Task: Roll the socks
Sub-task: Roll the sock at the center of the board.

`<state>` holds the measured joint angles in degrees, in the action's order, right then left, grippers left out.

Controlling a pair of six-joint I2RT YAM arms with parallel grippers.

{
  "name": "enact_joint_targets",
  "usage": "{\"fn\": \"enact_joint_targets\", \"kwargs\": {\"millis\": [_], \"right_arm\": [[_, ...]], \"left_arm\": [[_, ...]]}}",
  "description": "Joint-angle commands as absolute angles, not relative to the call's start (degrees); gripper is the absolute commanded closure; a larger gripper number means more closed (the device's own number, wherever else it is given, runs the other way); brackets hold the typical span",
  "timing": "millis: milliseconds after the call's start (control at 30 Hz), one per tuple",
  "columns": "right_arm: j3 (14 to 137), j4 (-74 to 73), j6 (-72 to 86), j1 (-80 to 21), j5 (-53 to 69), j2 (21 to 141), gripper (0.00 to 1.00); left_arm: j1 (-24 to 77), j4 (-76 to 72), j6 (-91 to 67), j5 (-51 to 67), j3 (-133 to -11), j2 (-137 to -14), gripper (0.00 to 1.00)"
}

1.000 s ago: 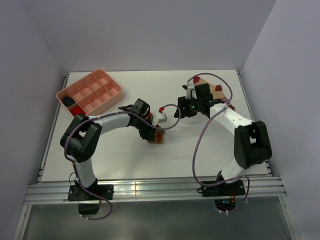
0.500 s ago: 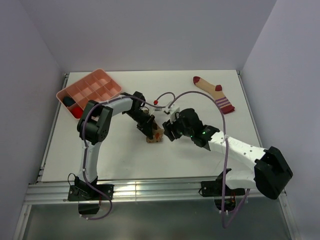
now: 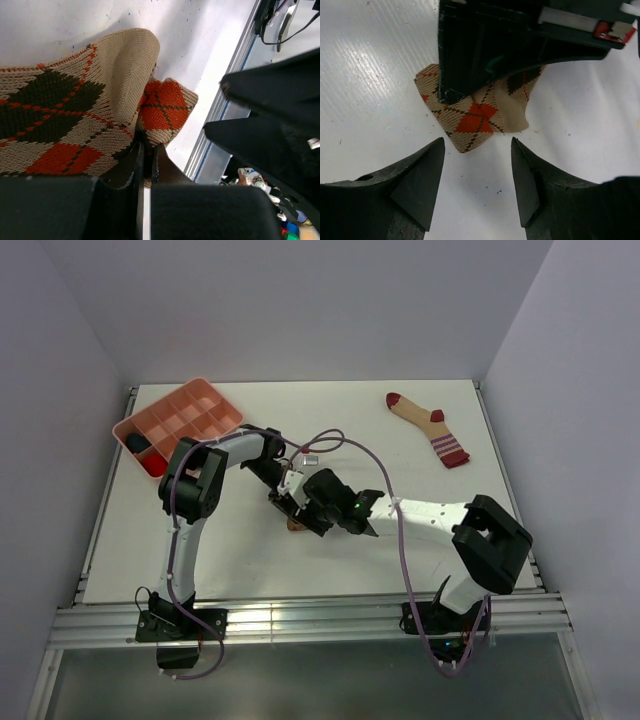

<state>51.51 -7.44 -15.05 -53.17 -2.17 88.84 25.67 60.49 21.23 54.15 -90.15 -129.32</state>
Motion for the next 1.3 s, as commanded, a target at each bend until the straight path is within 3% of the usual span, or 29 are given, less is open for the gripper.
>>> {"fn": "enact_joint_targets", "kwargs": {"millis": [0, 800, 867, 900, 1033, 1100, 1267], "right_arm": [[54.9, -8.7, -17.8, -54.5, -2.8, 90.4, 0.37], [58.9, -9.2, -21.4, -56.6, -3.4, 101.4, 0.48], [59.3, -9.7, -21.8, -56.6, -2.8, 101.9, 0.55], [59.9, -10.2, -22.0, -56.6, -2.5, 102.5, 0.66], [61.3, -13.7, -22.3, -56.5, -0.3, 103.3, 0.94], [62.0, -15.0, -22.4, -56.5, 2.5, 103.6, 1.00], [63.8, -20.2, -22.8, -56.2, 4.2, 105.4, 1.00]], "left_arm": [[25.4, 59.0, 22.5, 46.1, -89.7, -132.6, 0.99], [24.3, 59.2, 22.1, 46.6, -90.0, -134.6, 0.99], [24.3, 59.2, 22.2, 46.8, -89.9, -134.7, 0.99], [24.3, 59.0, 22.2, 46.8, -89.7, -134.6, 0.99], [24.3, 55.9, 20.9, 45.6, -88.7, -131.8, 0.91], [24.3, 54.2, 19.6, 44.3, -88.0, -130.3, 0.87], [23.6, 44.8, 13.1, 39.8, -85.7, -124.0, 0.72]]}}
